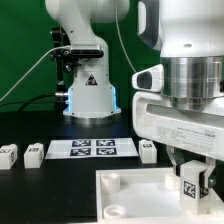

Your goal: Assemble one leg

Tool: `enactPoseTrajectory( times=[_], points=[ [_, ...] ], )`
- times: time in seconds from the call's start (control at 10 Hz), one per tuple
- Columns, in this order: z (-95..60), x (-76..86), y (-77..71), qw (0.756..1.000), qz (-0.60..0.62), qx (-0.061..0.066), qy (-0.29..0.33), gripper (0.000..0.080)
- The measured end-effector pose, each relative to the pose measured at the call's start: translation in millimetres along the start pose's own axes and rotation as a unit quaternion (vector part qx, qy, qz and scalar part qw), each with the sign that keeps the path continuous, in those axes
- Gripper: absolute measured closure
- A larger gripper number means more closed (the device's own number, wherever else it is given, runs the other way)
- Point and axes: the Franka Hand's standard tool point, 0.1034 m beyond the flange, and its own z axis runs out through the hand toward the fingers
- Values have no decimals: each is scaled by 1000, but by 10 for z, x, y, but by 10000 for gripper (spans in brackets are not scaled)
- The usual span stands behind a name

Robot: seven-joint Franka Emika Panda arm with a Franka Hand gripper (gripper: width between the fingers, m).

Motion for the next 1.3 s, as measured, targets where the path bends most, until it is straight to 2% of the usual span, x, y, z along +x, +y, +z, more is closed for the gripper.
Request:
enactPoseTrajectory(
  times=[0.3,0.6,0.7,0.8,1.0,1.3],
  points=[
    [5,-6,6,980,196,4,-15,506],
    [2,-15,11,951,310,2,-13,506],
    [7,-14,13,954,298,2,-13,425],
    [14,-18,15,954,298,2,-13,425],
    [20,-20,18,955,298,1,-13,176],
    [24,-24,19,955,297,1,-13,152]
  ],
)
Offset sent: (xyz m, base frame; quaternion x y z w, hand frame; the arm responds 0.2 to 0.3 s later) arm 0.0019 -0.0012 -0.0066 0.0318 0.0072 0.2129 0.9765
